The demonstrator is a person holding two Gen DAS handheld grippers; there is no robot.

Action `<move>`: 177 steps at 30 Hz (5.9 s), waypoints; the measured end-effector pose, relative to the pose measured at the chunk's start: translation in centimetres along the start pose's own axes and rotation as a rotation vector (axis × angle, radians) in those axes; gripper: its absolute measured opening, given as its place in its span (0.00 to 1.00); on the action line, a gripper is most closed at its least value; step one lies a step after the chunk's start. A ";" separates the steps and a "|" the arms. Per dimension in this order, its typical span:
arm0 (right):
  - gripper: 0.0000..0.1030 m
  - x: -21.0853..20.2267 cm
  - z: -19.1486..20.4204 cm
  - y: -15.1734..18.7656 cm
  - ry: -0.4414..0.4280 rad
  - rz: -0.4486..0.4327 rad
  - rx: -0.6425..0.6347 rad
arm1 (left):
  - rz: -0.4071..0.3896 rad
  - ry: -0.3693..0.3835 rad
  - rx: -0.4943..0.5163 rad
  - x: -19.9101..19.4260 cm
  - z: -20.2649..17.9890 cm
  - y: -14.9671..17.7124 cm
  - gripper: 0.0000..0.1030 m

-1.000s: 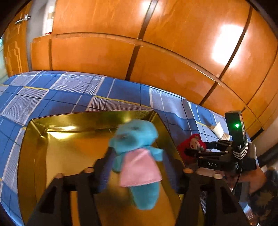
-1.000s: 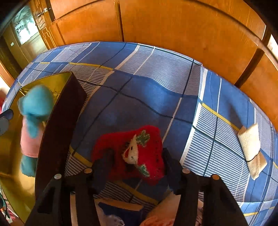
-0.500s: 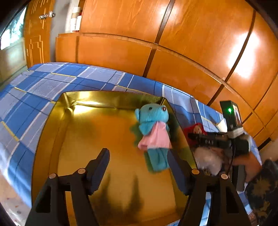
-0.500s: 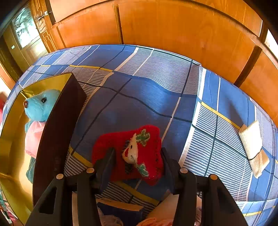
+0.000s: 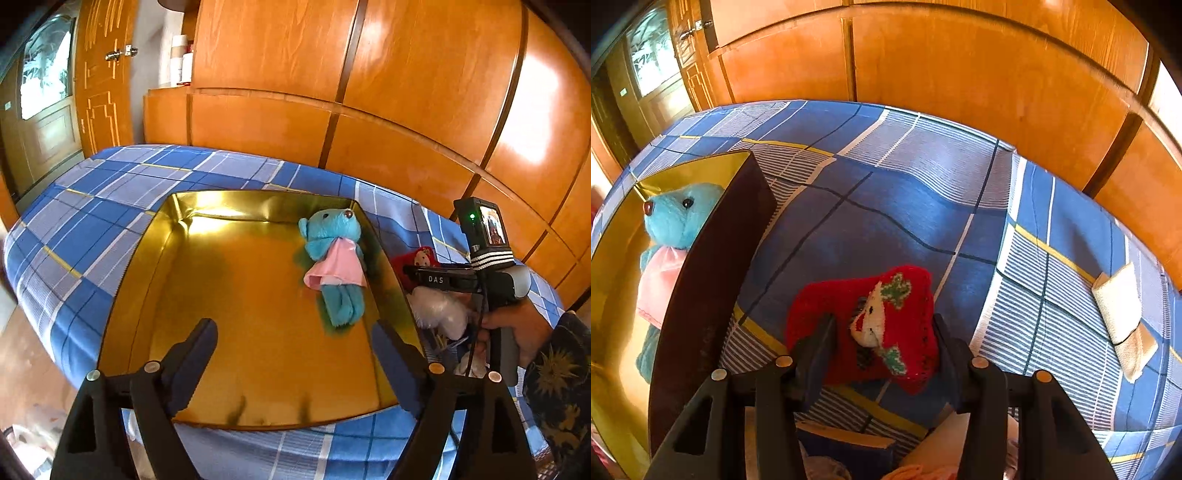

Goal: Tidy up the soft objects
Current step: 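Carry the red sock into the gold tray beside the bear and open the right tool, then move both tools back over the remaining soft items, then grasp the beige mesh cloth with the right tool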

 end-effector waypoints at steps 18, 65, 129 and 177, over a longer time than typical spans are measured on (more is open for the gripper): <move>0.29 -2.9 -0.5 1.0 0.094 -0.084 0.055 | -0.005 -0.043 -0.025 -1.7 2.1 2.0 0.89; 0.29 -1.9 18.6 -4.4 -0.230 -0.026 -0.144 | 0.028 -0.073 -0.061 -0.6 5.1 3.2 0.89; 0.43 -21.3 -16.4 14.6 0.141 -0.425 0.564 | 0.058 0.285 0.323 -3.5 -13.2 3.1 0.88; 0.44 -11.6 -16.9 4.3 0.142 -0.112 0.210 | 0.090 0.411 0.501 4.1 -21.3 9.9 0.55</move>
Point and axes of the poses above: each gripper's, at about its wrist camera, not at the fingertips, and x roughly the way its jaws point, z to its left, y to its underside, the point moved 4 cm from there along x, roughly the way its jaws point, and after that the axes turned 11 degrees about -y, right-handed, at the moved point
